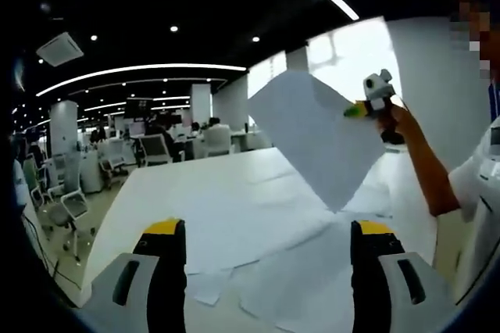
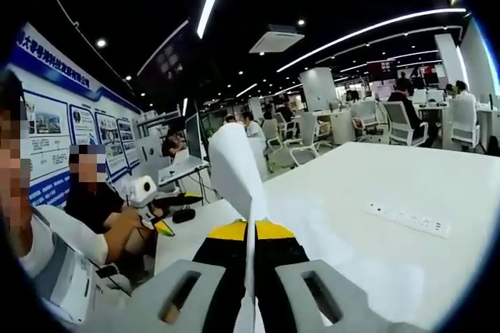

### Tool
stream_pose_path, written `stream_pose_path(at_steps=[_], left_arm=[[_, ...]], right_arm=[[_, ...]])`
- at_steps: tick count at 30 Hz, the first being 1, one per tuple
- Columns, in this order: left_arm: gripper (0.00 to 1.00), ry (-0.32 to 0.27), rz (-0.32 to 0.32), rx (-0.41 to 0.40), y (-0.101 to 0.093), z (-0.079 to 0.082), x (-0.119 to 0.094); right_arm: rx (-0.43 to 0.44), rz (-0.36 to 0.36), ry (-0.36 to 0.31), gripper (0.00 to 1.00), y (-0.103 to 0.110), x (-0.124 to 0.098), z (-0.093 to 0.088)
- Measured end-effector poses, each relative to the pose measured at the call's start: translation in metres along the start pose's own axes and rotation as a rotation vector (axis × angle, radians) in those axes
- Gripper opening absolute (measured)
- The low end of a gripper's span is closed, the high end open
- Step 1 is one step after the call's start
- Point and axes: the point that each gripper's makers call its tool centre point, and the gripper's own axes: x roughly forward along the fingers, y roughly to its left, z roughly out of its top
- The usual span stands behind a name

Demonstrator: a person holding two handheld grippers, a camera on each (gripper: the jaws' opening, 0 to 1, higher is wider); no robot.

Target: Organize the stack of printing papers by aligning and flattening the scattered papers on the table

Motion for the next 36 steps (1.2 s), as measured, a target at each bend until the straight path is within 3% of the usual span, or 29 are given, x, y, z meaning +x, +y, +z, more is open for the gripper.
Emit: stream_pose_path(at_steps=[15,36], left_arm=[[0.89,-0.028,-0.066,0.002,0.009,0.014,0.040],[0.89,-0.029,-0.123,0.018,0.011,0.028,0.068]], right_arm=[[0.005,-0.043,-0.025,0.00,-0.010,-0.009,0.006],[0.003,-0.058,-0.033,0.00,-0.012,-0.005,0.006]])
